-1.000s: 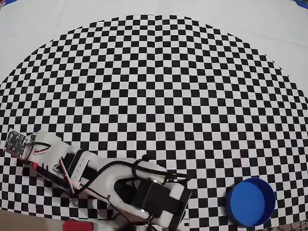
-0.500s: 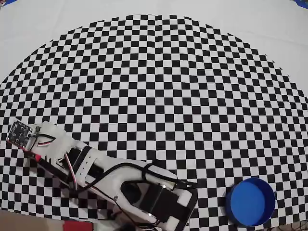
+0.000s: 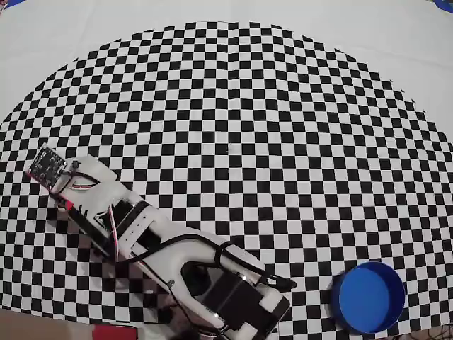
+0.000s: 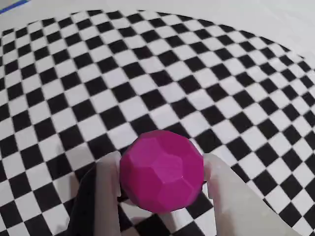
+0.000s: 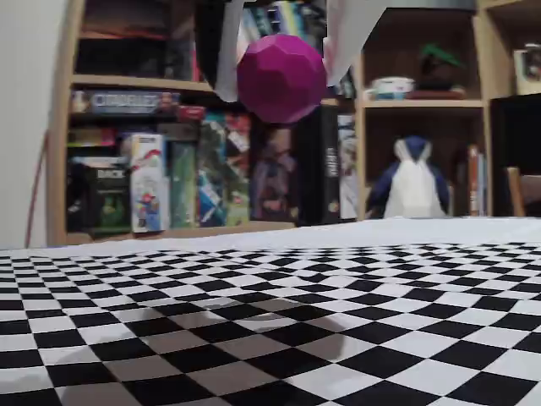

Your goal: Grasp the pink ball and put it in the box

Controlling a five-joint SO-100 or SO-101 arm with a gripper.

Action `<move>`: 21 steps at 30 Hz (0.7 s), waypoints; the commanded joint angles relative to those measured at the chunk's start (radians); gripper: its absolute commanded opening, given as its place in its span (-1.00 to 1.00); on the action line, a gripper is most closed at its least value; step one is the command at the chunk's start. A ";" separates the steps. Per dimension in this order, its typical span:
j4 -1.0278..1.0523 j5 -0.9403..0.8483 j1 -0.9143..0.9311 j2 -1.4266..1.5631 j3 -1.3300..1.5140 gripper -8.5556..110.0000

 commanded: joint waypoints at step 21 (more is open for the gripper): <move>-0.021 -0.011 0.250 0.072 0.006 -0.85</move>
